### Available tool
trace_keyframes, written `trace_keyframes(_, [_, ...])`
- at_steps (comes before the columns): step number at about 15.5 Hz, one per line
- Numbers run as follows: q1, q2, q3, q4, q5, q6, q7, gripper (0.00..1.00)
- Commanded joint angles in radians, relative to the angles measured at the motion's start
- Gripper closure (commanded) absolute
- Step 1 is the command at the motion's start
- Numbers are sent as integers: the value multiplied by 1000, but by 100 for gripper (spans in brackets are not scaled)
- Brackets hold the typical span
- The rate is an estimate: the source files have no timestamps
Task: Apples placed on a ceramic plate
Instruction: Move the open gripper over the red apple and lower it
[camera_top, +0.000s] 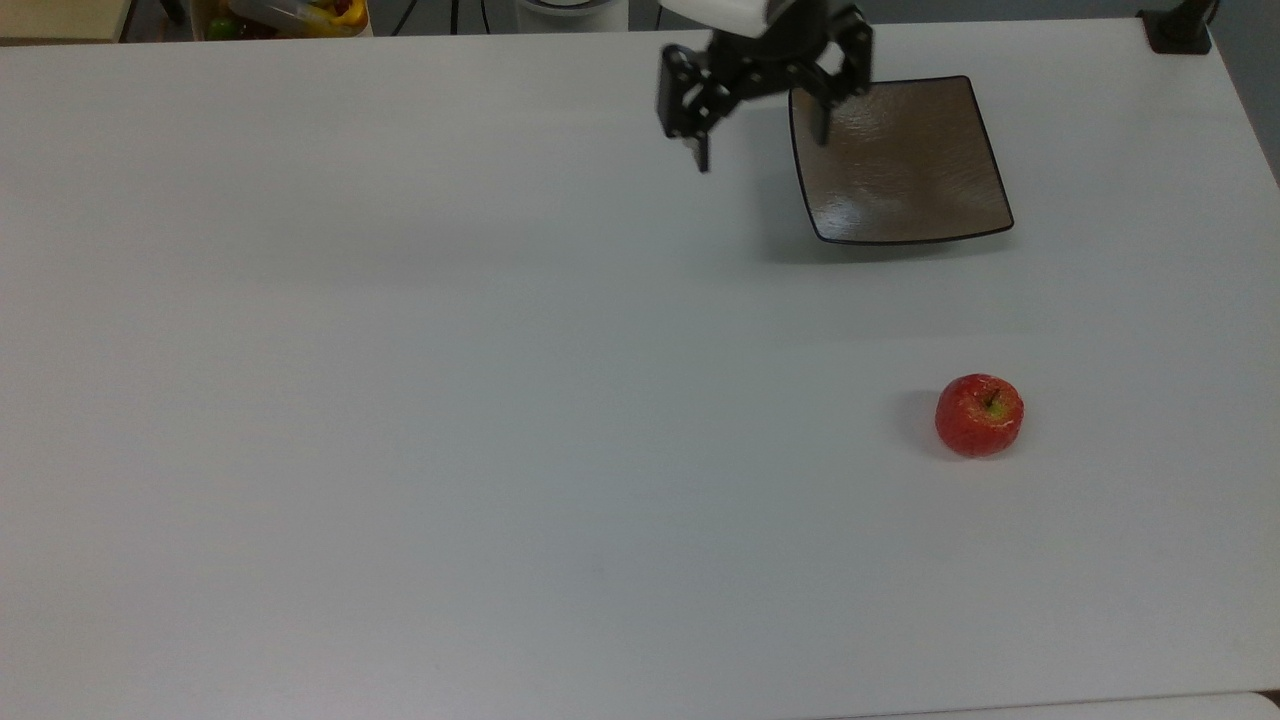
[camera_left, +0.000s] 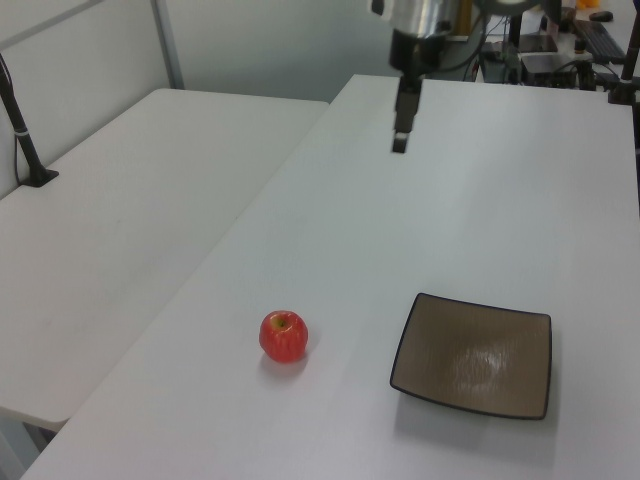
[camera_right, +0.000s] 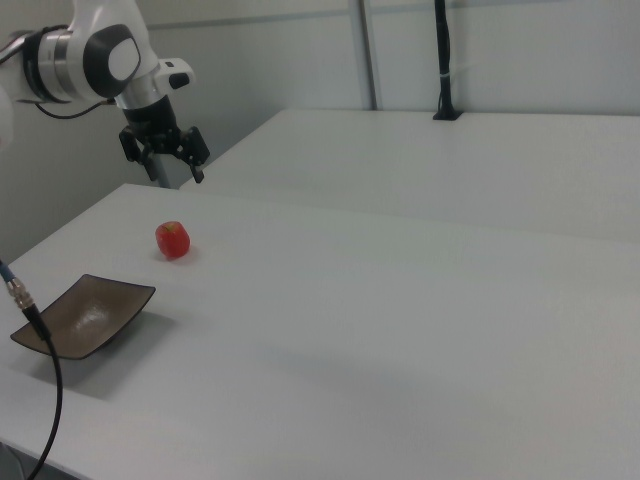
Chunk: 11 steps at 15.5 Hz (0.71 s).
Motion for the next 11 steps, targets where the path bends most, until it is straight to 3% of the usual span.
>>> trace_keyframes(1, [70, 93, -5, 52, 18, 143, 83, 0])
trace_keyframes(3, [96, 141, 2, 52, 11, 275, 160, 0])
trace_keyframes(6, [118, 208, 18, 55, 3, 390, 169, 0])
trace_keyframes(11, [179, 300, 21, 67, -69, 511, 174, 0])
